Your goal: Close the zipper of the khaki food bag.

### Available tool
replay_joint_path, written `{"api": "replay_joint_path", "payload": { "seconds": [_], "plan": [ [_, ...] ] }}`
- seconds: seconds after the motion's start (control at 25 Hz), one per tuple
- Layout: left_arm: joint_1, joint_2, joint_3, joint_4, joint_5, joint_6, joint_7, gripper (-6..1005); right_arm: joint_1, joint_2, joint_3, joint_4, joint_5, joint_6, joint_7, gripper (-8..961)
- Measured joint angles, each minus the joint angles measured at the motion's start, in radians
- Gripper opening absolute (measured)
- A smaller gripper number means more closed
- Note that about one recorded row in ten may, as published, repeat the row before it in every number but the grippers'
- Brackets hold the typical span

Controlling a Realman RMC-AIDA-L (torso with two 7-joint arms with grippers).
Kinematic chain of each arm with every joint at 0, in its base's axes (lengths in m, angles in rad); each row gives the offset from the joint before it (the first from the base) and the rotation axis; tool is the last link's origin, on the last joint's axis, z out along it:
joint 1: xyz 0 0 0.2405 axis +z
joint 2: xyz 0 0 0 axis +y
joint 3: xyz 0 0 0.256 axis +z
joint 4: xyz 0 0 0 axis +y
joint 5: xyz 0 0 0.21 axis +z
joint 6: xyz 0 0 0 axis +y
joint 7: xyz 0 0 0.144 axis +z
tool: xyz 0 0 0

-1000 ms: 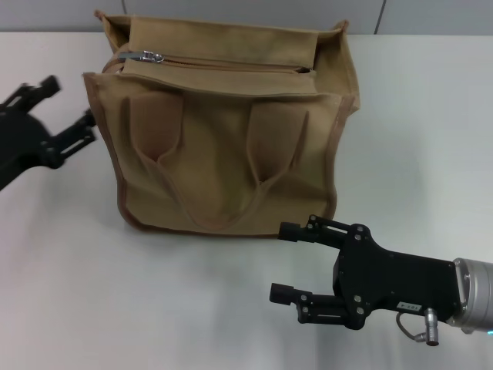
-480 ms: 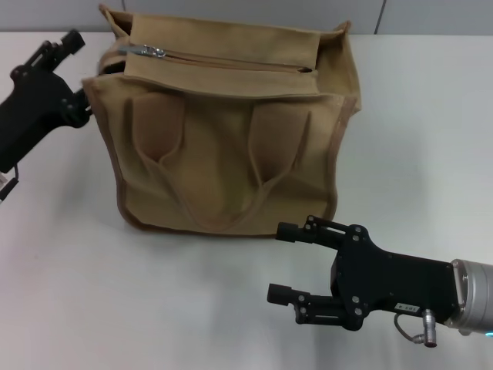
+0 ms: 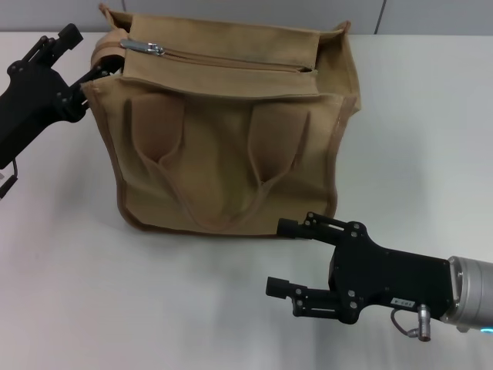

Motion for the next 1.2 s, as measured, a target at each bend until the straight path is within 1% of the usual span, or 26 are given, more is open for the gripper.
{"api": "replay_joint_path", "payload": {
  "seconds": [0.16, 0.36, 0.44, 0.52, 0.64, 0.68, 0.72, 0.76, 0.84, 0.88, 0.92, 1.0, 1.08, 1.12, 1.16, 1.2],
  "plan": [
    [0.002, 0.0, 0.005, -0.001, 0.002, 0.004, 0.006, 811, 0.003, 0.0, 0.003, 0.001, 0.001, 0.0, 0.0, 785],
    [0.004, -0.001, 0.002, -0.006, -0.002, 0.011, 0.002, 731, 0.002, 0.0, 0.025, 0.008, 0.007, -0.016, -0.004, 785],
    [0.003, -0.002, 0.002, -0.008, -0.002, 0.016, 0.0, 699, -0.004, 0.0, 0.055, 0.029, 0.013, -0.026, -0.032, 785],
    [0.002, -0.003, 0.002, -0.009, -0.003, 0.026, -0.001, 667, -0.016, 0.0, 0.101, 0.063, 0.018, -0.037, -0.106, 785],
    [0.001, -0.003, 0.002, -0.011, -0.003, 0.043, -0.002, 531, -0.029, 0.0, 0.175, 0.108, 0.019, -0.042, -0.191, 785],
    [0.001, -0.003, 0.002, -0.015, -0.006, 0.059, -0.008, 486, -0.031, 0.0, 0.212, 0.129, 0.019, -0.041, -0.203, 785],
    [0.001, -0.003, 0.002, -0.015, -0.006, 0.059, -0.008, 441, -0.028, 0.0, 0.286, 0.168, 0.019, -0.025, -0.185, 785],
    [0.001, -0.003, 0.002, -0.02, -0.016, 0.086, -0.02, 396, -0.028, 0.0, 0.286, 0.168, 0.019, -0.025, -0.185, 785],
    [0.001, -0.003, 0.004, -0.022, -0.03, 0.12, -0.03, 326, -0.012, 0.0, 0.328, 0.199, 0.019, -0.002, -0.127, 785],
    [0.001, -0.003, 0.005, -0.022, -0.03, 0.122, -0.033, 292, 0.003, 0.0, 0.334, 0.208, 0.019, 0.007, -0.098, 785],
    [0.001, -0.003, 0.006, -0.023, -0.03, 0.127, -0.044, 257, 0.033, -0.001, 0.348, 0.216, 0.019, 0.027, -0.069, 785],
    [0.001, -0.003, 0.007, -0.023, -0.03, 0.128, -0.051, 187, 0.042, 0.0, 0.358, 0.218, 0.019, 0.038, -0.07, 785],
    [0.0, -0.003, 0.007, -0.023, -0.03, 0.131, -0.06, 82, 0.051, 0.002, 0.4, 0.237, 0.019, 0.076, -0.123, 785],
    [-0.001, -0.003, 0.007, -0.023, -0.03, 0.136, -0.064, 29, 0.054, 0.003, 0.439, 0.277, 0.019, 0.135, -0.221, 785],
    [-0.001, -0.003, 0.007, -0.023, -0.03, 0.144, -0.066, 29, 0.054, 0.003, 0.439, 0.277, 0.019, 0.135, -0.221, 785],
    [-0.002, -0.003, 0.006, -0.023, -0.03, 0.151, -0.067, 29, 0.054, 0.003, 0.452, 0.303, 0.019, 0.17, -0.281, 785]
  ]
}}
